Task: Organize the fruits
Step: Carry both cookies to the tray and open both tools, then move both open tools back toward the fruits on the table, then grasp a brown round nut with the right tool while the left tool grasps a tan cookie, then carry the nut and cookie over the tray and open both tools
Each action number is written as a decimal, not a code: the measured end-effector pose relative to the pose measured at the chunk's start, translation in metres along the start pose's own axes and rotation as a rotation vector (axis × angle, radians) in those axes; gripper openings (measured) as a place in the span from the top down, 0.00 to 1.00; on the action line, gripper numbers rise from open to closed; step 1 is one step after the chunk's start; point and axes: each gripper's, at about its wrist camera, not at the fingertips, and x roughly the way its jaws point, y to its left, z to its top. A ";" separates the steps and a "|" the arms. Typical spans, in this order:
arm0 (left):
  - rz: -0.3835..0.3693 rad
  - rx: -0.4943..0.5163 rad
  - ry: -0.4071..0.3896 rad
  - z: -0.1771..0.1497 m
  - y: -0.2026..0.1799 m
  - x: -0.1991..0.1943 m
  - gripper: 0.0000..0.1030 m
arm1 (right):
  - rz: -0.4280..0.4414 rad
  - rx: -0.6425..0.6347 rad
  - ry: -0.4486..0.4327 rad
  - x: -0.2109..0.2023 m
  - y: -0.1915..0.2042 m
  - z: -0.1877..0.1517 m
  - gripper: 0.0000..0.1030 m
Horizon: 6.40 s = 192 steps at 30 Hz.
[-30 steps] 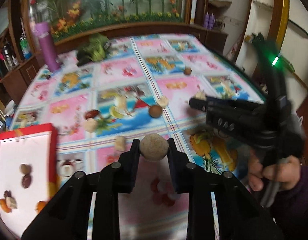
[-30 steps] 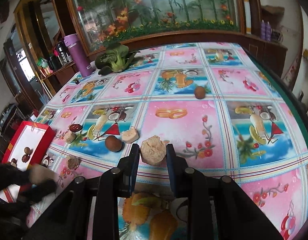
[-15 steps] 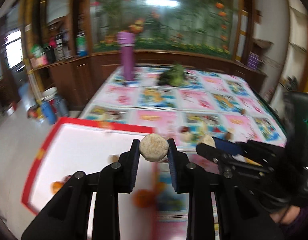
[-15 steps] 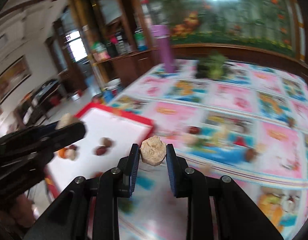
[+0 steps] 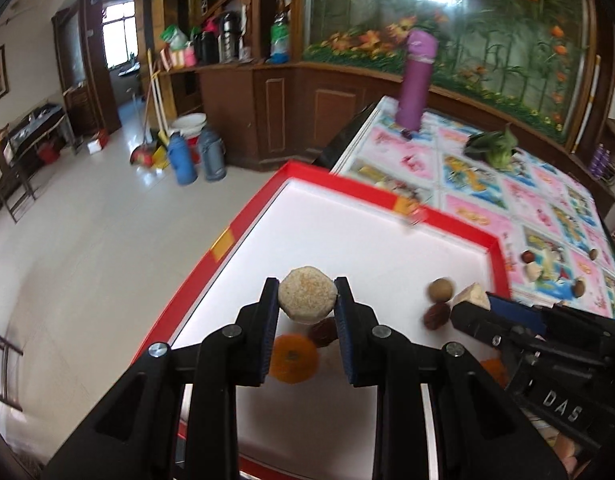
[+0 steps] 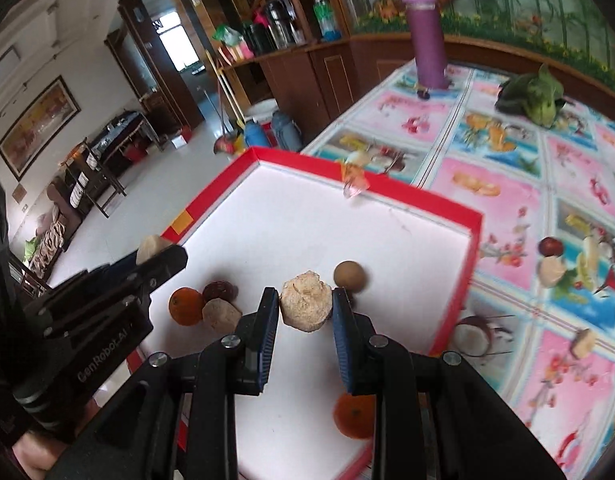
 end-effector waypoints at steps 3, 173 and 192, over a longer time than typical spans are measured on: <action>-0.004 0.014 0.034 -0.006 0.001 0.008 0.72 | -0.012 0.013 0.032 0.013 0.002 0.001 0.75; 0.040 0.106 0.001 -0.012 -0.041 0.022 0.83 | -0.047 -0.042 -0.008 0.003 -0.026 -0.024 0.75; 0.080 0.089 0.000 -0.009 -0.047 0.013 0.20 | -0.051 -0.008 -0.077 -0.032 -0.050 -0.023 0.57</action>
